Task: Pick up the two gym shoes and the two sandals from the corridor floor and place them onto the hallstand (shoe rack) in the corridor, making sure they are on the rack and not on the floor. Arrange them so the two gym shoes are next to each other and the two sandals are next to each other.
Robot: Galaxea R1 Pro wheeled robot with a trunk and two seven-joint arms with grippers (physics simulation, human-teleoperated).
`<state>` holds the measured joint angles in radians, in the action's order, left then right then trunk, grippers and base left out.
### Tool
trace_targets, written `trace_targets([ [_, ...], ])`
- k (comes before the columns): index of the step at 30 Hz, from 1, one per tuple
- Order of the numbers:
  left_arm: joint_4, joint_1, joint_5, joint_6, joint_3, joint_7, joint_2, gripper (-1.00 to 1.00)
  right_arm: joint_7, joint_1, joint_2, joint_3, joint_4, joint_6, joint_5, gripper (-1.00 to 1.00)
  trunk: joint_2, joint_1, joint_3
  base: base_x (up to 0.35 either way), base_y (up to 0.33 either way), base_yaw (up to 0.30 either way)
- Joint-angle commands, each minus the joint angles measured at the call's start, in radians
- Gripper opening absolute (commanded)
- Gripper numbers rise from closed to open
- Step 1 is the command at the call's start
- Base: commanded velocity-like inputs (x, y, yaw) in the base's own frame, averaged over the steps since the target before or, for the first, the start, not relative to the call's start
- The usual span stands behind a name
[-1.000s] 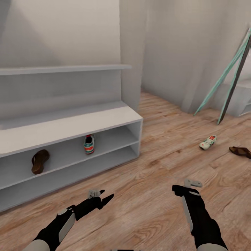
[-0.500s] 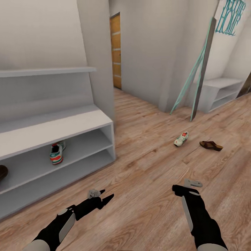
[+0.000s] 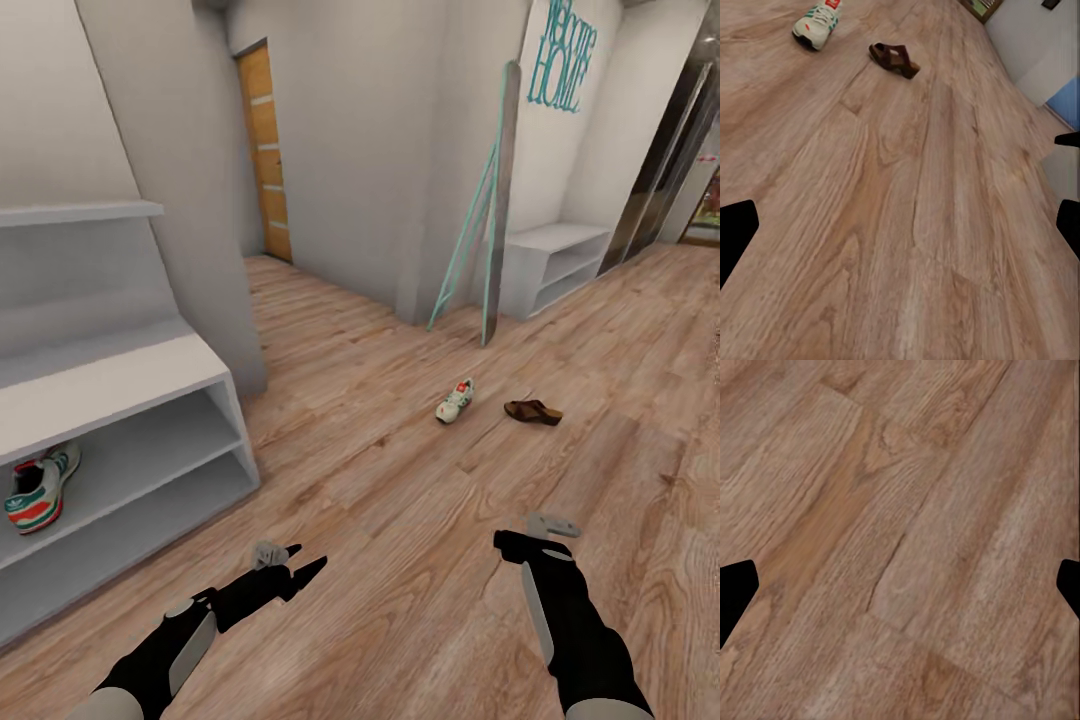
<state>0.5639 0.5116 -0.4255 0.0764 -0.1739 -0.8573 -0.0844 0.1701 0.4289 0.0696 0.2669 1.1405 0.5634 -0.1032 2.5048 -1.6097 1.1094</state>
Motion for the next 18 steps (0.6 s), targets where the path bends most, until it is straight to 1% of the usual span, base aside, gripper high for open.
trace_targets([
  [1, -0.001, 0.001, -0.006, 0.008, -0.007, 0.001, -0.002, 1.00, -0.004, 0.001, 0.001, 0.002, 0.001, 0.006, -0.010, 1.00, 0.000, 0.000, 0.000, 0.247, -0.304, -0.224],
  [3, -0.001, 0.001, -0.006, 0.008, -0.007, 0.001, -0.002, 1.00, -0.004, 0.001, 0.001, 0.002, 0.001, 0.006, -0.010, 1.00, 0.000, 0.000, -0.001, 0.249, -0.302, -0.203],
  [6, -0.001, 0.001, -0.006, 0.008, -0.007, 0.001, -0.002, 1.00, -0.003, 0.001, 0.001, 0.002, 0.001, 0.006, -0.010, 1.00, 0.000, 0.000, -0.001, 0.250, -0.301, -0.080],
  [18, -0.001, 0.001, -0.006, 0.008, -0.007, 0.001, -0.002, 1.00, -0.003, 0.001, 0.001, 0.002, 0.000, 0.006, -0.010, 1.00, 0.000, 0.000, -0.001, 0.252, -0.300, -0.008],
])
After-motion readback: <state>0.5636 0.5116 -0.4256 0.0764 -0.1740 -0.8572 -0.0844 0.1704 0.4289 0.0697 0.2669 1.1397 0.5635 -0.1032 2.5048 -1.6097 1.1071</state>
